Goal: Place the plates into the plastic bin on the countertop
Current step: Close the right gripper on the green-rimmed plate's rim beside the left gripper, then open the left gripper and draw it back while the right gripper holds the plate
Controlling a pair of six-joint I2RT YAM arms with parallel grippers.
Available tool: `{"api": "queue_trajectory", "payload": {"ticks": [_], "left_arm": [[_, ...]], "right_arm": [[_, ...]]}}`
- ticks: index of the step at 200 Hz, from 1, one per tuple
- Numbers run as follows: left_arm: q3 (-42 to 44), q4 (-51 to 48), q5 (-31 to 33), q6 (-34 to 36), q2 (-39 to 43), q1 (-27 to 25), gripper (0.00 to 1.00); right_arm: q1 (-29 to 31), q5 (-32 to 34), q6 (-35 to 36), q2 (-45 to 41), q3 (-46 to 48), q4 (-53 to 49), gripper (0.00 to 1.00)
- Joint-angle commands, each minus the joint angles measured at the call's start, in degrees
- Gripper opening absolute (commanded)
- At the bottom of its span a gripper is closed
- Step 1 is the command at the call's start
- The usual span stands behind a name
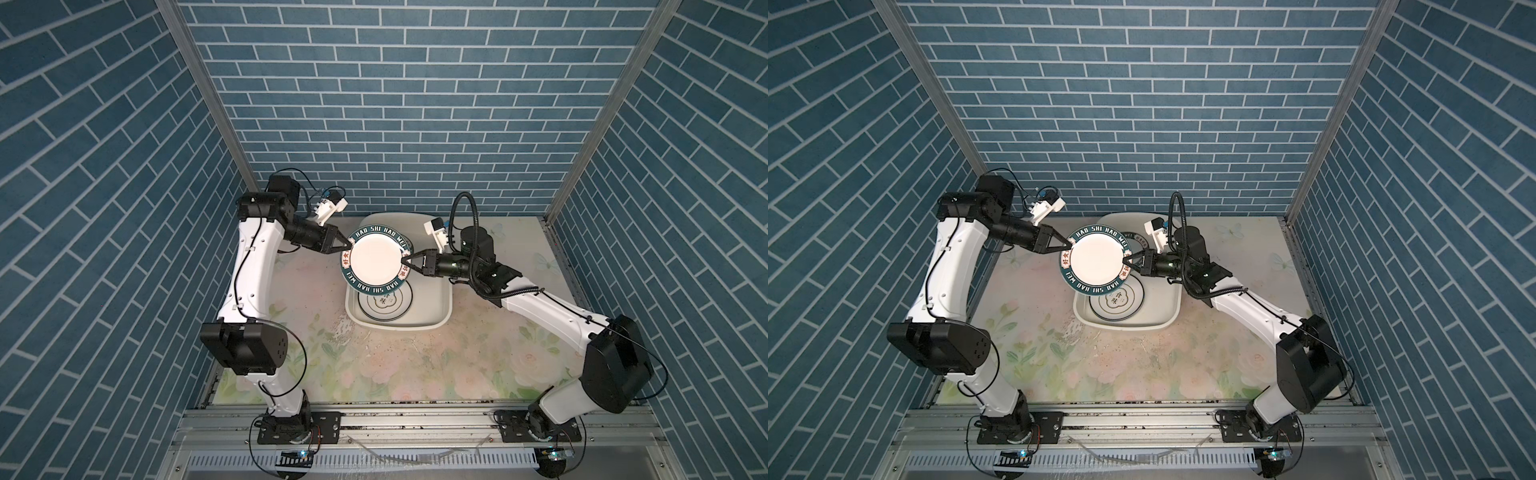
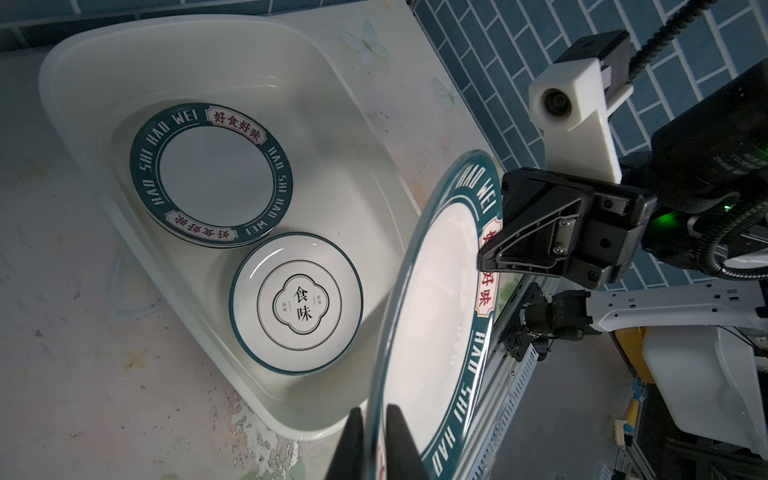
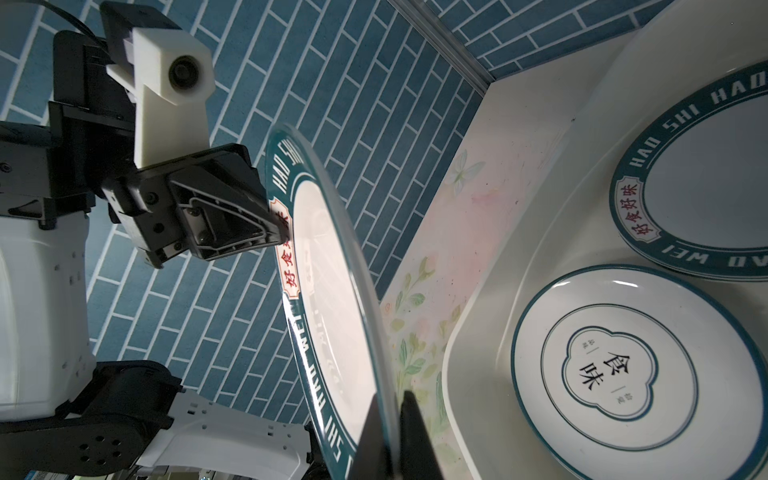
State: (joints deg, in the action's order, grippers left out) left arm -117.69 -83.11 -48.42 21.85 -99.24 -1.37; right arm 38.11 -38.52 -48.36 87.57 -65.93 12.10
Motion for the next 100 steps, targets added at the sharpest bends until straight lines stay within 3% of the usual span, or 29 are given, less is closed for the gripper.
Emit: {"api": "queue_trajectory", "payload": {"ticks": [1, 35, 100], "left_arm": [[0.41, -0.65, -2.06, 0.3, 1.72, -0.57, 0.3], [1.43, 0.49, -0.74, -0.35, 2.3, -0.57, 0.6], [1.53, 0.82, 3.96, 0.65, 3.91, -0.3, 0.8]], "right_arm": [[0.21, 0.39, -2.27, -0.05, 0.37, 3.72, 0.0], [0.21, 0.53, -2.51, -0.2, 0.52, 4.08, 0.0], [-0.36, 1.16, -2.53, -1.39, 2.71, 4.41, 0.0]]}}
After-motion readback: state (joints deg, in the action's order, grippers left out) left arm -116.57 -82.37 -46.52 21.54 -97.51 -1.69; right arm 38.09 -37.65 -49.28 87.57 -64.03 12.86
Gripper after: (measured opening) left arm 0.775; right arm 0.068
